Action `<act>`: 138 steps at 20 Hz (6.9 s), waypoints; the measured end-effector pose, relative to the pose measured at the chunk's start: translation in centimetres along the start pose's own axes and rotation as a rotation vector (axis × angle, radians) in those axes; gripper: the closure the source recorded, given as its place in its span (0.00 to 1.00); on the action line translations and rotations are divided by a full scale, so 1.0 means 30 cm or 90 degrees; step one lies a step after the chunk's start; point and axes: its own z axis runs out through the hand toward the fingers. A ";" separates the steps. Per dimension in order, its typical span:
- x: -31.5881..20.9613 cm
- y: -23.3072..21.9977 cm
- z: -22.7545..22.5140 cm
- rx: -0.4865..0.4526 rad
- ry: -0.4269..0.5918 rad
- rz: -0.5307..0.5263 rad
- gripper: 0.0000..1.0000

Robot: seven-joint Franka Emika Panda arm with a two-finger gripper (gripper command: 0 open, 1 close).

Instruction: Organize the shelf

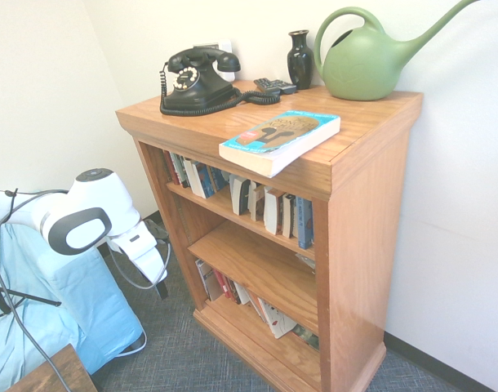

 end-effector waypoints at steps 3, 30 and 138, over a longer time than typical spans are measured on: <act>0.008 0.004 0.000 -0.001 0.001 0.001 0.00; 0.412 0.295 -0.789 -0.350 0.673 -0.284 0.00; -0.282 -0.296 -0.324 0.086 0.455 -0.198 1.00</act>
